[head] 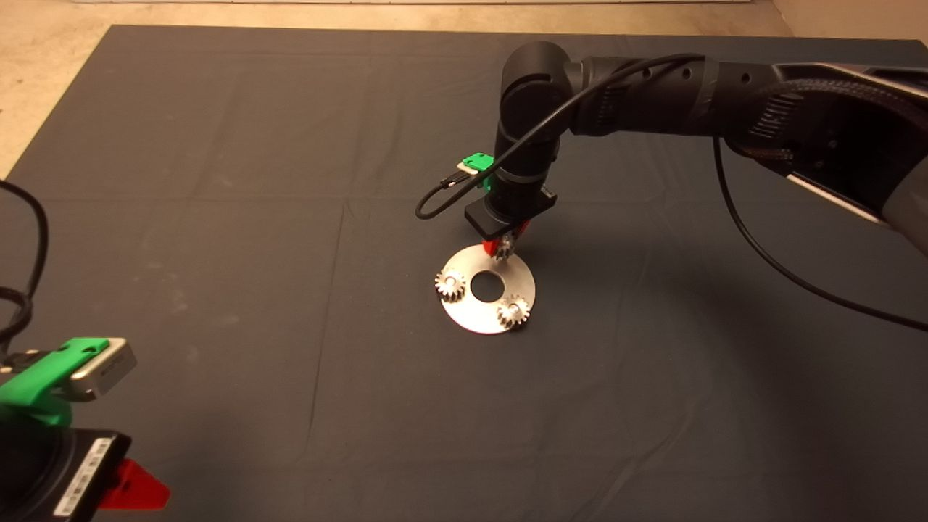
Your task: Install three planetary gears onto the carrier pins
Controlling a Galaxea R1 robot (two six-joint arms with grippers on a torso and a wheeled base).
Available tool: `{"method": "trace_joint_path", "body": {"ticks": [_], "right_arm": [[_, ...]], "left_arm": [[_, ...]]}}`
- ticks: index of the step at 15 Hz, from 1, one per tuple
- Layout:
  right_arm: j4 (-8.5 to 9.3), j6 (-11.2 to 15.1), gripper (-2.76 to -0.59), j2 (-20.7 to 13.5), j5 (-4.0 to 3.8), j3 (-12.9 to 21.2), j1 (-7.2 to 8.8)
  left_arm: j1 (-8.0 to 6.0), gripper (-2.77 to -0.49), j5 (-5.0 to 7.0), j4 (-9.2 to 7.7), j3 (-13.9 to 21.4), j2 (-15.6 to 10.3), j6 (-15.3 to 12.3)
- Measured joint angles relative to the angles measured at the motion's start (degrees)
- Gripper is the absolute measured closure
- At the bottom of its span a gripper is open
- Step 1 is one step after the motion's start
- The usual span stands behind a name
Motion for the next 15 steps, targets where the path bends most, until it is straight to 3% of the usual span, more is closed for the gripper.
{"method": "trace_joint_path", "body": {"ticks": [15], "right_arm": [[-0.02,-0.02,-1.07,0.06,-0.01,0.11,0.00]], "left_arm": [[0.00,-2.04,0.01,-0.15,0.00,-0.33,0.02]]}}
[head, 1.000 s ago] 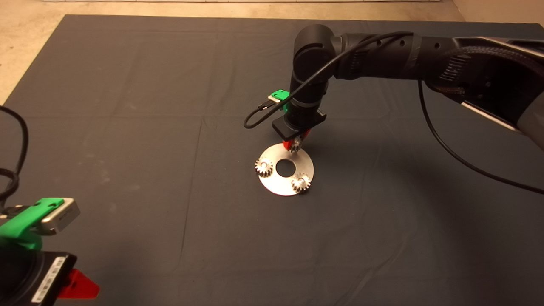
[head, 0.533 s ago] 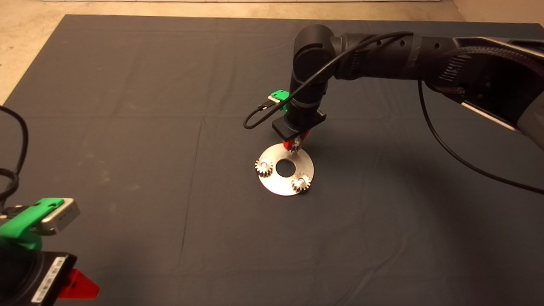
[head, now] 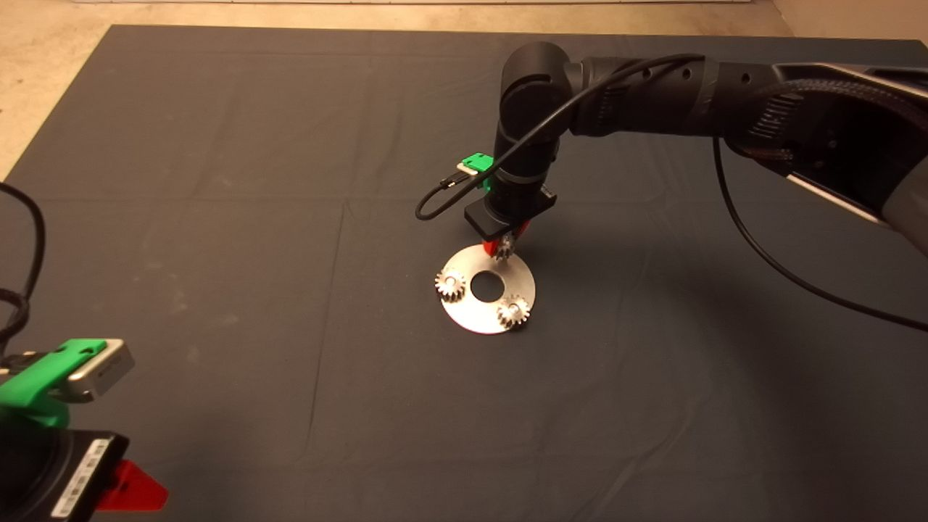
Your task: Install three planetary gears onto the carrier pins
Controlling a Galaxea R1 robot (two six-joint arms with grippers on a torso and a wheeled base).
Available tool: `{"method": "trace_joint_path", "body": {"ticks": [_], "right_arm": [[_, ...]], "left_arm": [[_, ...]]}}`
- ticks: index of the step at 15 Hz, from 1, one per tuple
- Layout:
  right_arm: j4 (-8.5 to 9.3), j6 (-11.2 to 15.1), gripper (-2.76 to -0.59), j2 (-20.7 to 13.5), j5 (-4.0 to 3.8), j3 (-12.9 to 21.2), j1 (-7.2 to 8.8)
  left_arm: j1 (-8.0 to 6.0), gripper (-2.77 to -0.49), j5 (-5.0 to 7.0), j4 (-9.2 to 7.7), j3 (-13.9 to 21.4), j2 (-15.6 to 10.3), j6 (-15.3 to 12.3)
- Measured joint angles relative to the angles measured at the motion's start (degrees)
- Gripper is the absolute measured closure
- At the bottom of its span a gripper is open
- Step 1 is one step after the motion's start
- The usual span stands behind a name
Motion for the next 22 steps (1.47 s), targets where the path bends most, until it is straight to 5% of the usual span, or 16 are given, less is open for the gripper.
{"method": "trace_joint_path", "body": {"ticks": [22], "right_arm": [[-1.10,-0.68,-1.06,0.26,-0.21,-0.02,0.01]], "left_arm": [[0.00,-2.04,-0.01,-0.04,0.00,-0.11,0.00]]}}
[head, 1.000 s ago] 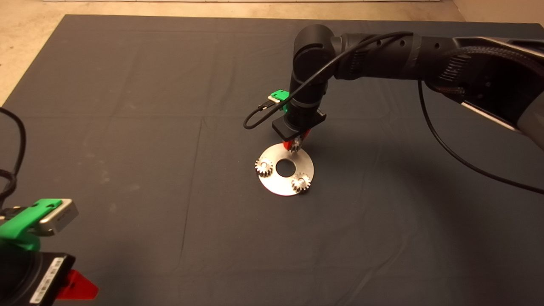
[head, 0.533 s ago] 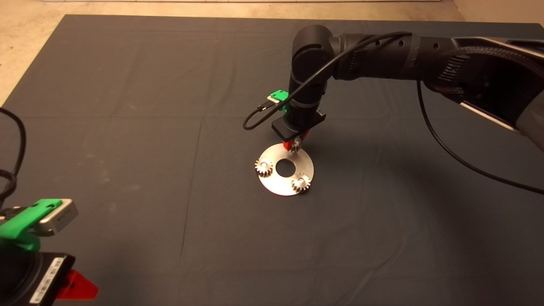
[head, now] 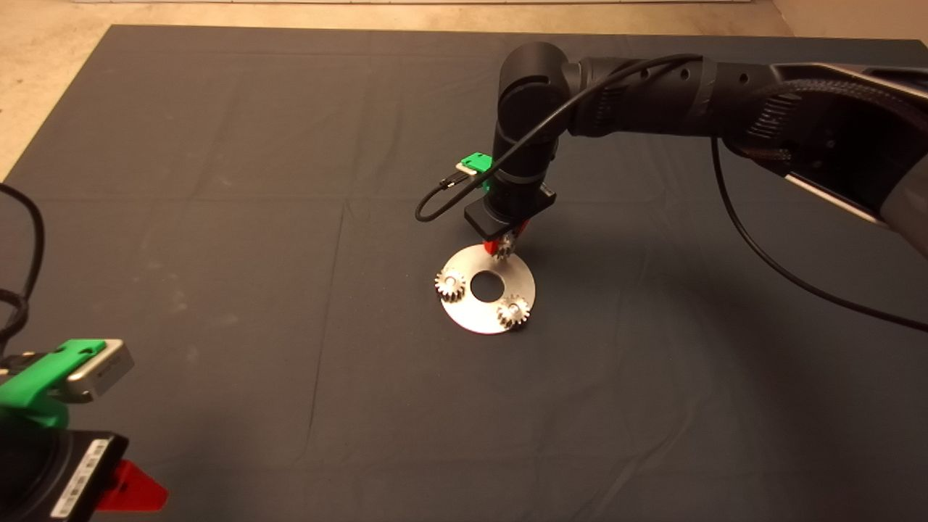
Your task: Install three planetary gears onto the carrier pins
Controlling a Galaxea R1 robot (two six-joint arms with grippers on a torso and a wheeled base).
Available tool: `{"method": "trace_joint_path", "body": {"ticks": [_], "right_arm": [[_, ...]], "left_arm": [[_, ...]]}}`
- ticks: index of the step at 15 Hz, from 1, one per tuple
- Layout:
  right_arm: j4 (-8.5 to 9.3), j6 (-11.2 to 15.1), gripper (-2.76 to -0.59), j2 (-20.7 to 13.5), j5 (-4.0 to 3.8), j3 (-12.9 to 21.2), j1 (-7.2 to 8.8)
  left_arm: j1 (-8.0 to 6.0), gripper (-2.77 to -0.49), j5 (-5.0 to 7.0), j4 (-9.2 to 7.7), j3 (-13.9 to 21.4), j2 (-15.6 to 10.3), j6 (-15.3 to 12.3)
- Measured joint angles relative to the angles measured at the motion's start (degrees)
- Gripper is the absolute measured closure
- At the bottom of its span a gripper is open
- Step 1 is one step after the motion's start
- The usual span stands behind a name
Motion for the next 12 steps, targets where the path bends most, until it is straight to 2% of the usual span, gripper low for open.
{"method": "trace_joint_path", "body": {"ticks": [12], "right_arm": [[-0.02,-0.26,-1.06,-0.76,0.14,0.13,0.04]], "left_arm": [[0.00,-2.04,0.01,0.00,0.00,0.00,0.00]]}}
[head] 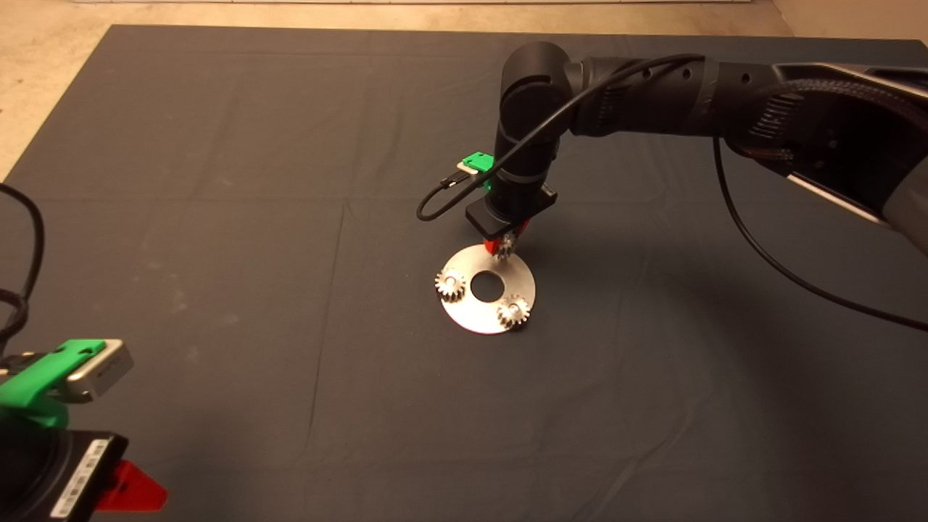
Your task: Install three planetary gears onto the carrier pins
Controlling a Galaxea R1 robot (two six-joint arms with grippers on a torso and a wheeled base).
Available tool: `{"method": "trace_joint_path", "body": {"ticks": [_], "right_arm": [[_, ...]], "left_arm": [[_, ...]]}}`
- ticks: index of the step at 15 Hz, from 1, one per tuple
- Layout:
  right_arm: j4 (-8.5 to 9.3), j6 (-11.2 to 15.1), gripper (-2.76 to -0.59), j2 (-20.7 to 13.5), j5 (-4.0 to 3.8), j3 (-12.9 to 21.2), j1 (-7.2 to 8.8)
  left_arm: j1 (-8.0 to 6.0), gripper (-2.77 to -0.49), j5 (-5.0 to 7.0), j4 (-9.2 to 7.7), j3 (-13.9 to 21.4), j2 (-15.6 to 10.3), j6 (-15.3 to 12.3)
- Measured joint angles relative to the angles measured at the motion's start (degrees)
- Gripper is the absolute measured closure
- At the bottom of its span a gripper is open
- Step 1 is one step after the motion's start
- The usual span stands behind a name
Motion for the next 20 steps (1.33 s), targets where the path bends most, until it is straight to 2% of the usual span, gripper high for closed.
{"method": "trace_joint_path", "body": {"ticks": [5,8,9,15,20], "right_arm": [[-0.04,-0.20,-1.06,-0.38,0.19,0.52,0.00],[-0.20,-0.32,-1.07,-0.38,0.13,0.85,-0.02],[-0.34,-0.38,-1.06,-0.38,-0.14,1.42,-0.07],[-0.66,-0.38,-1.07,-0.63,-0.40,4.16,-0.52],[-0.66,-0.38,-1.07,-0.66,-0.39,4.25,-0.52]], "left_arm": [[0.00,-2.04,0.00,-0.01,0.00,-0.02,0.00],[0.00,-2.04,0.00,-0.02,0.00,-0.02,0.00],[0.00,-2.04,0.00,-0.02,0.00,-0.02,0.00],[0.00,-2.04,-0.01,-0.02,0.00,-0.01,0.00],[0.00,-2.04,0.00,-0.02,0.00,-0.02,0.00]]}}
